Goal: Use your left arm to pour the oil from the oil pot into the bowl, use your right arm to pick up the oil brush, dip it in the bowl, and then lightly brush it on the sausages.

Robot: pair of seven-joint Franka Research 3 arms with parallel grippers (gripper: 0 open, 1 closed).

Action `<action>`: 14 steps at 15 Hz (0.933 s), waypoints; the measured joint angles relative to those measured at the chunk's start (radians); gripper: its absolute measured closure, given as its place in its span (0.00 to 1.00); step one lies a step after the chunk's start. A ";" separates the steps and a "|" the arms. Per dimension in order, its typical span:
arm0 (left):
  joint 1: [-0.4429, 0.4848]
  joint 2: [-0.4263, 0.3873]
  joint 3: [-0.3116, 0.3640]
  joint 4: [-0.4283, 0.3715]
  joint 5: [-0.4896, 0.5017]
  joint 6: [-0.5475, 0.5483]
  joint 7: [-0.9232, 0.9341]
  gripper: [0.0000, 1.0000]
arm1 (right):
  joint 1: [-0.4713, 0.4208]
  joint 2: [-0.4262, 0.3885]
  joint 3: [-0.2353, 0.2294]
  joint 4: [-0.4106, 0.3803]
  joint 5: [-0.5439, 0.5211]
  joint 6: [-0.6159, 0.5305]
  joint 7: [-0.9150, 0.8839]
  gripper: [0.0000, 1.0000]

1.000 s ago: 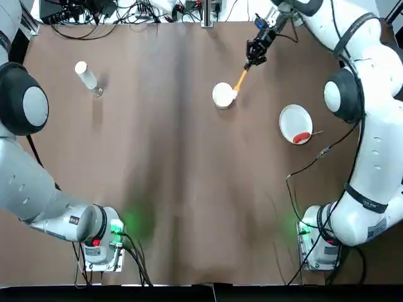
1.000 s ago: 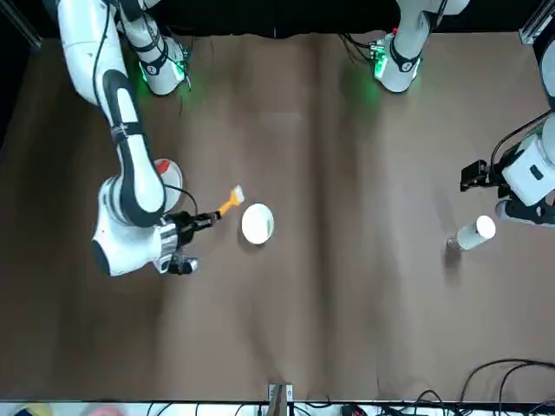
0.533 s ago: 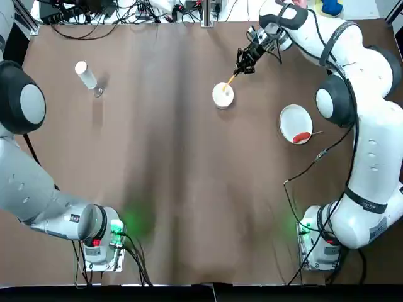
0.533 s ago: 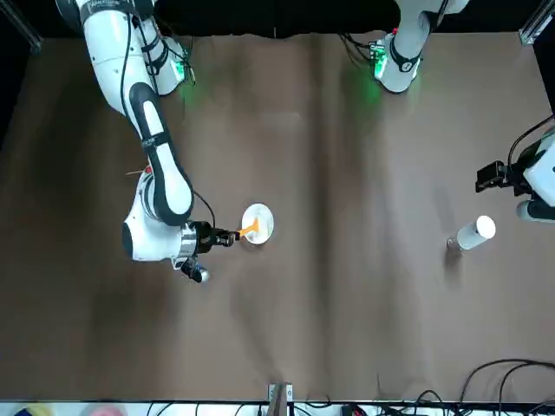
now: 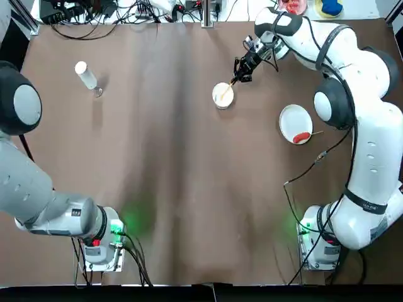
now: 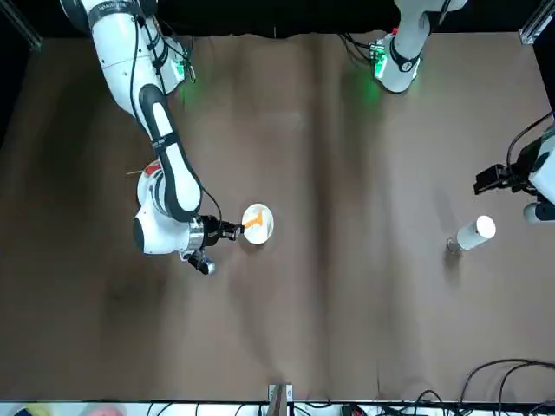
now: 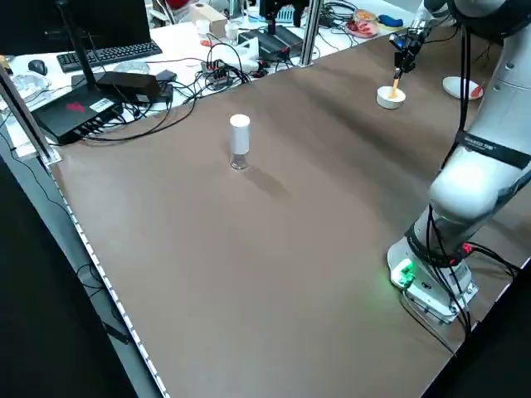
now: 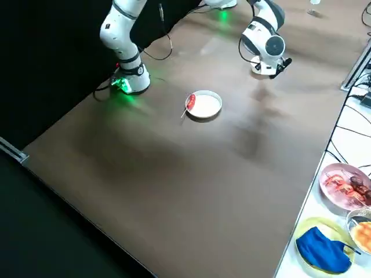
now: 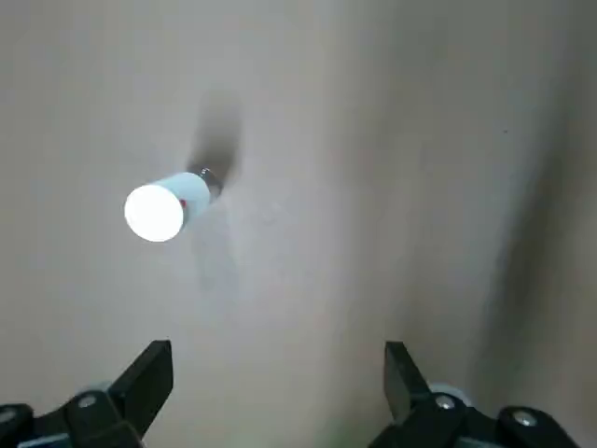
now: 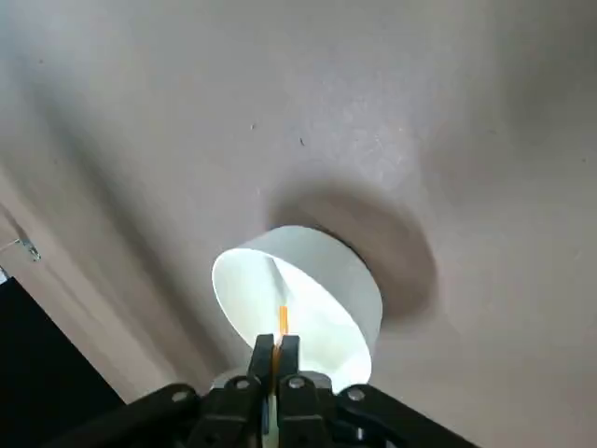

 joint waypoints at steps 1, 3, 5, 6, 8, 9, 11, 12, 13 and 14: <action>0.018 -0.003 -0.028 0.000 0.000 -0.001 -0.022 0.00 | 0.000 0.000 0.000 -0.001 0.000 0.011 0.000 0.96; 0.025 -0.016 -0.043 -0.012 0.000 -0.002 -0.035 0.00 | 0.000 0.000 -0.002 -0.001 0.000 0.030 0.000 0.96; 0.026 -0.034 -0.043 -0.046 0.000 0.006 -0.036 0.00 | -0.003 0.000 -0.006 -0.001 0.000 0.031 0.000 0.96; 0.027 -0.041 -0.043 -0.058 0.000 0.010 -0.035 0.00 | -0.004 0.000 -0.008 -0.001 0.000 0.031 0.000 0.95; 0.027 -0.048 -0.043 -0.067 0.000 0.015 -0.032 0.00 | -0.007 0.000 -0.010 -0.002 0.000 0.031 0.000 0.89; 0.028 -0.050 -0.043 -0.069 0.000 0.017 -0.032 0.00 | -0.007 0.000 -0.010 -0.002 0.000 0.031 0.000 0.89; 0.029 -0.050 -0.043 -0.070 0.000 0.019 -0.031 0.00 | -0.007 0.000 -0.010 -0.002 0.000 0.031 0.000 0.87; 0.030 -0.050 -0.043 -0.071 0.000 0.020 -0.031 0.00 | -0.007 0.000 -0.010 -0.002 0.000 0.031 0.000 0.84; 0.030 -0.050 -0.043 -0.073 0.000 0.021 -0.031 0.00 | -0.007 0.000 -0.010 -0.002 0.000 0.030 0.000 0.84; 0.030 -0.050 -0.043 -0.075 0.000 0.021 -0.031 0.00 | -0.007 0.000 -0.010 -0.002 0.000 0.030 0.000 0.84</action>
